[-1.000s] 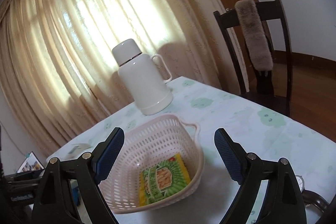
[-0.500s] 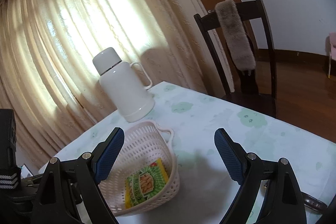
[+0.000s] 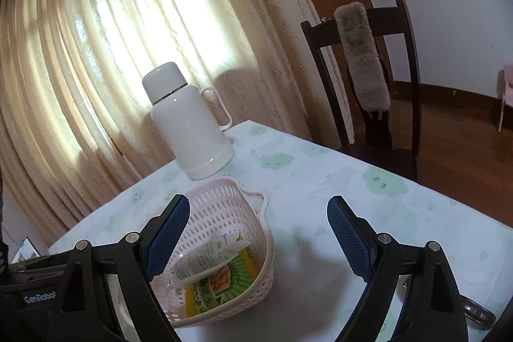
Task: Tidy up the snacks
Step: 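Withdraw both open grippers from the basket back toward the snack pile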
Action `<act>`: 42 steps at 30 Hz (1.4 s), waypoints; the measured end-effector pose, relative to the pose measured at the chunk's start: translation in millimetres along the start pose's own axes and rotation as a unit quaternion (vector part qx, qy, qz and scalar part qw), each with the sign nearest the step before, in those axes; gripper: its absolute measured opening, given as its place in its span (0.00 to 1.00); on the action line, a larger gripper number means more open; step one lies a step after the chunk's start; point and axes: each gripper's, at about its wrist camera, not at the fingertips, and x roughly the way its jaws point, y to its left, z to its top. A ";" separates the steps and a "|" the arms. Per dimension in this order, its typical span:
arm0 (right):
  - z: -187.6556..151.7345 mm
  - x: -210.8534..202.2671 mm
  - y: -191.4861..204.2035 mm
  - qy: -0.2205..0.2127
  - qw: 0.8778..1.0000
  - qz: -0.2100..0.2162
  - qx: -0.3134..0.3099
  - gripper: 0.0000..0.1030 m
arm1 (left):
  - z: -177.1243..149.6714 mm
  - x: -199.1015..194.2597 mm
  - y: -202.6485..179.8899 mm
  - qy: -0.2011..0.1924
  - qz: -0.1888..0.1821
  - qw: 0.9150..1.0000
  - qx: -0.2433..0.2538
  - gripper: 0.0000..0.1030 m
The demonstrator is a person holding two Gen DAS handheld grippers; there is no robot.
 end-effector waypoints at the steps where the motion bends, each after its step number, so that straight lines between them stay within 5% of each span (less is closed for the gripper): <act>1: -0.6 -0.3 1.3 -0.002 1.000 -0.003 -0.005 0.86 | -1.0 -1.0 1.4 -0.001 0.003 1.000 0.000 0.73; 28: -13.2 3.9 25.4 -0.011 0.995 -0.047 -0.084 0.86 | -28.9 -26.5 54.8 -0.017 0.064 0.997 -0.032 0.74; 42: -14.3 -13.1 42.5 -0.033 0.994 -0.029 -0.099 0.86 | -48.1 -40.1 122.7 -0.017 0.105 0.990 -0.090 0.74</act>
